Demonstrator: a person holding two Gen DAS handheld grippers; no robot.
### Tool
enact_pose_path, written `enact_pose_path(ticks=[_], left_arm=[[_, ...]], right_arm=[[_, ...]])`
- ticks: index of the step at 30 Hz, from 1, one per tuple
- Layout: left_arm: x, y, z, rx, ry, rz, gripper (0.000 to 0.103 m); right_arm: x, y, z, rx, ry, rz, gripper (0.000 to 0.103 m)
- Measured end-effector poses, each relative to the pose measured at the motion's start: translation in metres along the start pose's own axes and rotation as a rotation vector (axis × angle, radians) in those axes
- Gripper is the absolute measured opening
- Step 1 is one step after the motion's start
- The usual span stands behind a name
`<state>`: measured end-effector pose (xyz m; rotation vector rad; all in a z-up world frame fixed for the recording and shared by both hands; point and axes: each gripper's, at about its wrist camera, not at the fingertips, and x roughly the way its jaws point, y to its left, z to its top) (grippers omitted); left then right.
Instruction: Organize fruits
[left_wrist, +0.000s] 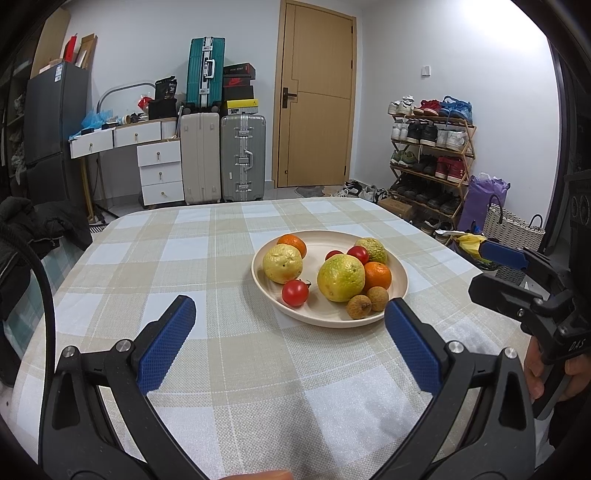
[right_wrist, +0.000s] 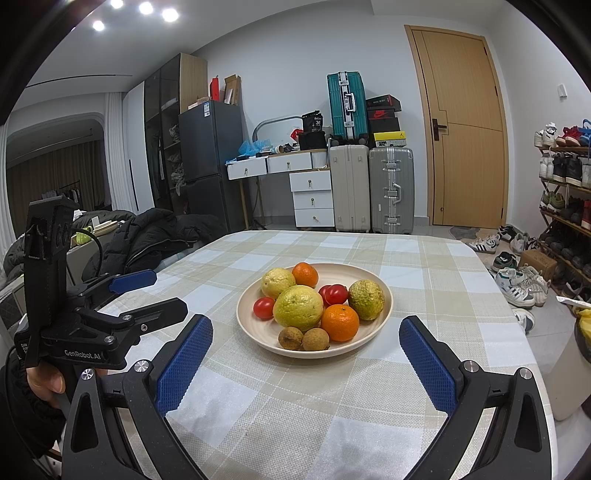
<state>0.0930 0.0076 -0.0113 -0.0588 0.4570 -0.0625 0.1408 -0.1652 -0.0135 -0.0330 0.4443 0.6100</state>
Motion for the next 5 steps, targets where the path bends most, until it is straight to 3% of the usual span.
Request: enact_pose_path(ticks=[5], left_arm=[[-0.0002, 0.0019, 0.0011, -0.010, -0.001, 0.003, 0.102]], right_arm=[[-0.0003, -0.0001, 0.0000, 0.001, 0.001, 0.000, 0.103]])
